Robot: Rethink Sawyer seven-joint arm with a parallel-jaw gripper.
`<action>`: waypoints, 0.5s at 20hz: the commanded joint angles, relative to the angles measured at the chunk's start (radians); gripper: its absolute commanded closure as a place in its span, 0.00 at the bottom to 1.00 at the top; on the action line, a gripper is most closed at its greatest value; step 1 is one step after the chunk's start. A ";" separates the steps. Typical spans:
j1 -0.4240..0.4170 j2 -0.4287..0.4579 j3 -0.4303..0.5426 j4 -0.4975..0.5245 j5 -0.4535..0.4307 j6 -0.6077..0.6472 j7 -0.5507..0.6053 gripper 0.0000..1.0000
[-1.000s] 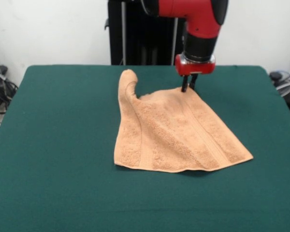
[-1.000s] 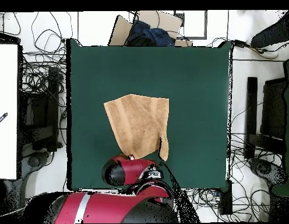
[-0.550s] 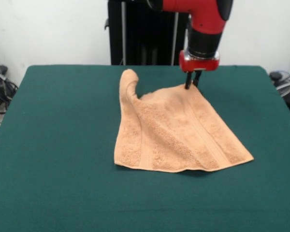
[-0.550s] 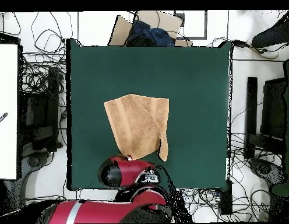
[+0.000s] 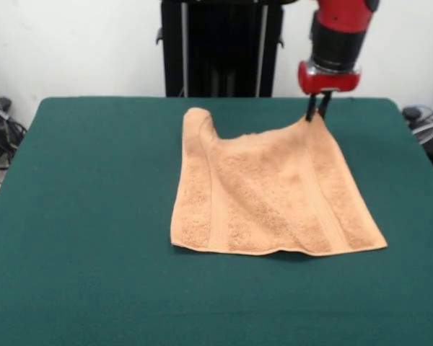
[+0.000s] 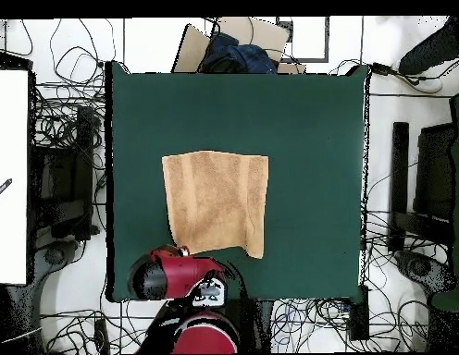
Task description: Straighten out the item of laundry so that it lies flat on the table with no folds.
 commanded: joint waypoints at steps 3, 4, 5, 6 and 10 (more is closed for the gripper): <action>0.018 -0.035 0.113 0.037 0.111 0.072 0.264 1.00; 0.021 -0.040 0.111 0.041 0.116 0.071 0.260 1.00; 0.022 -0.045 0.112 0.045 0.121 0.074 0.259 1.00; 0.023 -0.047 0.114 0.049 0.126 0.072 0.258 1.00; 0.030 -0.058 0.122 0.057 0.144 0.074 0.259 1.00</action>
